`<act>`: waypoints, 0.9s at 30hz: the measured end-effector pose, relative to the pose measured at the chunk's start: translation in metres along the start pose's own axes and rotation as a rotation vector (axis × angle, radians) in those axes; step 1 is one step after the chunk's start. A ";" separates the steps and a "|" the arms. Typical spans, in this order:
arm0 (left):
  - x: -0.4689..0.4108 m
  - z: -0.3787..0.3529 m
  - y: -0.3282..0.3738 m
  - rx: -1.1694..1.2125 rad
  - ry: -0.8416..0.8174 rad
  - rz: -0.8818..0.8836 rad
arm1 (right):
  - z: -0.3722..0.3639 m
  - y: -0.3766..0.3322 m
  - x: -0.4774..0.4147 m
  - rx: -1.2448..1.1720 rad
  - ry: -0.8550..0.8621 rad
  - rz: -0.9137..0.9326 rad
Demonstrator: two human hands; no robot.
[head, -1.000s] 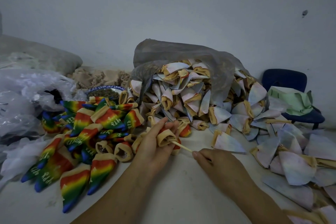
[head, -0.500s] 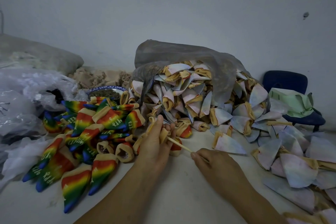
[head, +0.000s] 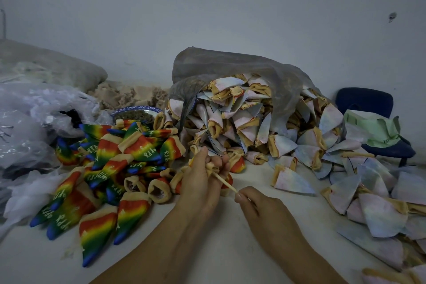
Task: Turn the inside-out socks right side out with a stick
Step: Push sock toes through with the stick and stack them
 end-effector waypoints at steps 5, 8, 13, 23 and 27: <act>0.002 -0.002 0.003 -0.071 -0.039 -0.021 | -0.004 -0.006 0.001 -0.042 0.021 0.010; 0.002 0.001 0.002 -0.084 -0.075 -0.022 | -0.002 -0.005 0.000 -0.048 0.015 0.012; 0.001 0.008 -0.002 -0.120 -0.066 0.012 | 0.003 0.001 -0.001 0.043 0.023 0.024; -0.005 0.016 0.000 0.131 -0.009 0.142 | 0.018 0.013 -0.002 0.079 0.082 -0.019; -0.004 0.017 -0.001 0.129 -0.013 0.173 | 0.018 0.013 -0.003 0.106 0.062 -0.037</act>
Point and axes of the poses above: each hand's wrist, its own x-axis away from the middle knuckle, its own z-axis out of the back of the hand, y = z × x, the point moved 5 cm from there along -x, towards the middle knuckle, and after that the axes turned 1 degree about -y, right-handed, at the moved point
